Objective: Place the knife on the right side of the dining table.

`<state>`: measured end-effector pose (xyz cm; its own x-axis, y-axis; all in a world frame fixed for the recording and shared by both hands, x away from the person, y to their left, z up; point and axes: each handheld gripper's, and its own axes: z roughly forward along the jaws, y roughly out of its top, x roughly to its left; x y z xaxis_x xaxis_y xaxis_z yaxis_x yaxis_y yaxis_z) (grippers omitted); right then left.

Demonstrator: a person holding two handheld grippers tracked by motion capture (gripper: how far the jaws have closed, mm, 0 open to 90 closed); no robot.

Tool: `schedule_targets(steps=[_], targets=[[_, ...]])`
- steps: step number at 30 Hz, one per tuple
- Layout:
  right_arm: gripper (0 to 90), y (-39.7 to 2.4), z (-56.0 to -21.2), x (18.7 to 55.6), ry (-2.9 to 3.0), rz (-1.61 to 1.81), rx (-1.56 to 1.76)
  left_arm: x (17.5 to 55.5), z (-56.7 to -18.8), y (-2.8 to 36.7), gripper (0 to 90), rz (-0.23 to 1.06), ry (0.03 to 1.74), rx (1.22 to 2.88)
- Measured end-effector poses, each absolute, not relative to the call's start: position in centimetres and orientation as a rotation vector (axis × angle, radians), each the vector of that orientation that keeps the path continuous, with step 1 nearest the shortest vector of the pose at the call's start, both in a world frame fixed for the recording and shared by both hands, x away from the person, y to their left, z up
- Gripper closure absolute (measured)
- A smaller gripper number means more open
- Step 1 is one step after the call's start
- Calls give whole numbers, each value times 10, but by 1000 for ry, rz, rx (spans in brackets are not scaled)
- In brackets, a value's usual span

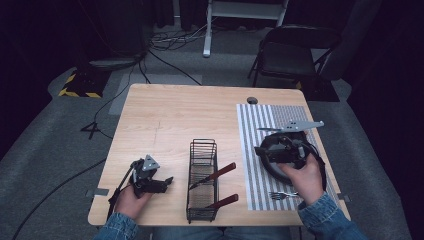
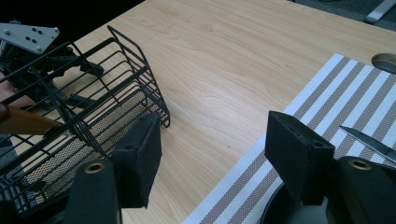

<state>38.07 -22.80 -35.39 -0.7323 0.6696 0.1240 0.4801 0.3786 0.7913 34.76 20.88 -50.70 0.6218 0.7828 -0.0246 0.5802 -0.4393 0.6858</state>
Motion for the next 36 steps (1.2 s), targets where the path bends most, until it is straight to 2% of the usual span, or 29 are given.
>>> schedule_targets(steps=[9,18,22,36], targets=[[370,-225,-395,364,2401,1295,1030,348,-507,209,159,389,1064,2175],[365,-224,-419,350,2323,1312,1025,348,-507,209,159,388,1063,2172],[367,-215,-437,335,2294,1279,980,348,-507,209,159,389,1064,2171],[349,-187,-486,321,2428,1155,1016,348,-507,209,159,388,1063,2174]])
